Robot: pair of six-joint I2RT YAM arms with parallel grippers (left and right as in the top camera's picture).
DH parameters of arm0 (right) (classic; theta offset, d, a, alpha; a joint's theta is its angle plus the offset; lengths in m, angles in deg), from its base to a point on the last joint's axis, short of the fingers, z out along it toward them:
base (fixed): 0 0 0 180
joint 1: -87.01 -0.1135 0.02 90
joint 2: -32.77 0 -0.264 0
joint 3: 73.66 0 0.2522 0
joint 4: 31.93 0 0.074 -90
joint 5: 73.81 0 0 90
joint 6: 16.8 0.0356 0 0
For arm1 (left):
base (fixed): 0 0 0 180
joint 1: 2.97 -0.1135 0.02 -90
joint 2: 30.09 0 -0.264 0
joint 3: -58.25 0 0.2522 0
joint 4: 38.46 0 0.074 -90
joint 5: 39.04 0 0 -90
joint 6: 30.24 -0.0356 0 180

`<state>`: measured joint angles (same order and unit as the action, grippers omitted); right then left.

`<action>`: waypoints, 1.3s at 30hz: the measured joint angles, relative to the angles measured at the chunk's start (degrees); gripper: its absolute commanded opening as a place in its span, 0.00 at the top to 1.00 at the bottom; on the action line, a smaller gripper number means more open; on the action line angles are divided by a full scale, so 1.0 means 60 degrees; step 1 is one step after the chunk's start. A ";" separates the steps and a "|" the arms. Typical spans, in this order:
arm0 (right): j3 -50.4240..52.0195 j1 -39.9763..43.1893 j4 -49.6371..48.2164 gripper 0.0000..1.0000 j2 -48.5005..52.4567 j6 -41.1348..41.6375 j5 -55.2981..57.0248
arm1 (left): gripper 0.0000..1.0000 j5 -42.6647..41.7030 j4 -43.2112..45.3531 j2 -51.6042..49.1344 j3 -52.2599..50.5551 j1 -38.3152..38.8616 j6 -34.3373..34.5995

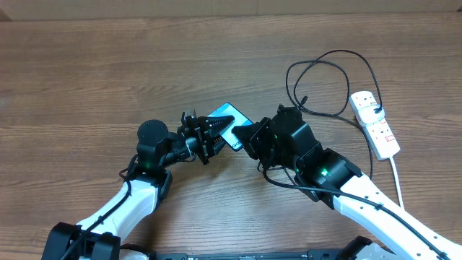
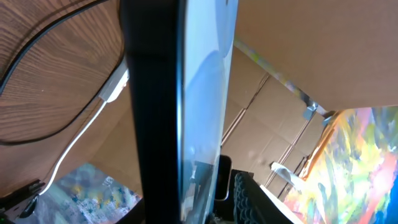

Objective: Plug charger to phone and switch on socket
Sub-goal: 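Regrasp the phone's side with the left gripper from the right gripper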

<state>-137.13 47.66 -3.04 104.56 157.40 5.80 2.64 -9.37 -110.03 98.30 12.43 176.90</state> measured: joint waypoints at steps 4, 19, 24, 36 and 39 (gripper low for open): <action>0.0000 0.0000 0.0186 0.96 0.0000 0.0007 -0.0197 | 0.76 0.0062 -0.0415 0.0000 -0.0004 0.0000 0.0000; -0.0007 0.0106 0.0175 0.95 0.0000 0.0645 -0.0379 | 0.96 0.0237 -0.0448 -0.0004 -0.0040 0.0062 -0.0073; -0.0004 0.0091 0.0310 0.59 0.0000 0.0437 -0.0423 | 0.96 0.0244 -0.0470 -0.0004 -0.0040 0.0062 0.0040; -0.0015 -0.0011 0.0721 0.00 0.0000 0.0025 -0.0634 | 0.96 0.1359 -0.2896 -0.0047 -0.0055 0.0062 -0.1282; -0.0015 -0.0011 0.1304 0.00 0.0000 -0.0004 -0.0291 | 0.96 0.1628 -0.3563 -0.0073 -0.0069 0.0040 -0.2306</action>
<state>-137.22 47.59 4.79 104.56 157.38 4.05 12.41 -30.75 -110.47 97.88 12.67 163.06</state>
